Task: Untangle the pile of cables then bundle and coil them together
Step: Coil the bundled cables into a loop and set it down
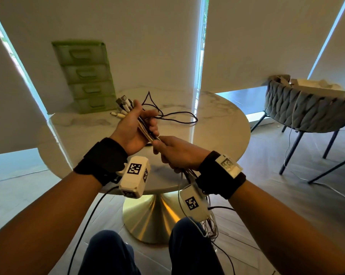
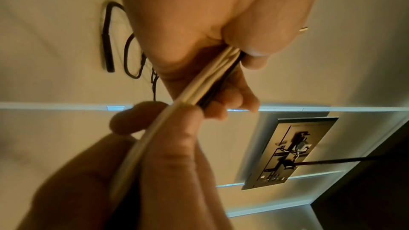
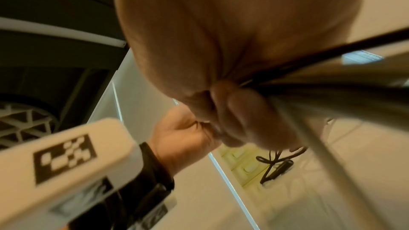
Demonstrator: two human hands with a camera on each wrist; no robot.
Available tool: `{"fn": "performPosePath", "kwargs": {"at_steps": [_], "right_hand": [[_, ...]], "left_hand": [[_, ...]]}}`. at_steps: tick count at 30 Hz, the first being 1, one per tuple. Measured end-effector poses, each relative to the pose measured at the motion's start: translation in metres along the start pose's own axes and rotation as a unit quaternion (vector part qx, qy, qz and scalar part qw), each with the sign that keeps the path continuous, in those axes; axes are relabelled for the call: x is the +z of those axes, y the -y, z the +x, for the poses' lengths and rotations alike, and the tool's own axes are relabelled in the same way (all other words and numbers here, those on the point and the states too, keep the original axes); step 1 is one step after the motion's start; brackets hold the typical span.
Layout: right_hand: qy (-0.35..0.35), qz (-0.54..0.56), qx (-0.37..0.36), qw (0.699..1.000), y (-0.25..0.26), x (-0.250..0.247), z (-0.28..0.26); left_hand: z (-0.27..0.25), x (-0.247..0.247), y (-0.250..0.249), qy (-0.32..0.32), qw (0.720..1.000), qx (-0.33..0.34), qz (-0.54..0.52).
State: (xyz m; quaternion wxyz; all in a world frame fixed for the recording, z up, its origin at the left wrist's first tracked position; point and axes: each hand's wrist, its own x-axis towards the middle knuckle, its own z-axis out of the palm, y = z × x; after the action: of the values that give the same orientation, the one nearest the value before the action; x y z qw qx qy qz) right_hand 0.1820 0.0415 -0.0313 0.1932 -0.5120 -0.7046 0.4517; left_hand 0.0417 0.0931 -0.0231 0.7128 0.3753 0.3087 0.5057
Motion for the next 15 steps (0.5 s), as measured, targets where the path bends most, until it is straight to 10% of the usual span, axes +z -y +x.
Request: {"fn": "performPosePath", "kwargs": {"at_steps": [7, 15], "right_hand": [[0.163, -0.168, 0.046, 0.971, 0.011, -0.009, 0.005], [0.053, -0.441, 0.052, 0.895, 0.039, -0.031, 0.055]], "left_hand": [[-0.007, -0.030, -0.005, 0.009, 0.999, 0.005, -0.037], [-0.011, -0.058, -0.015, -0.043, 0.999, 0.024, -0.011]]}}
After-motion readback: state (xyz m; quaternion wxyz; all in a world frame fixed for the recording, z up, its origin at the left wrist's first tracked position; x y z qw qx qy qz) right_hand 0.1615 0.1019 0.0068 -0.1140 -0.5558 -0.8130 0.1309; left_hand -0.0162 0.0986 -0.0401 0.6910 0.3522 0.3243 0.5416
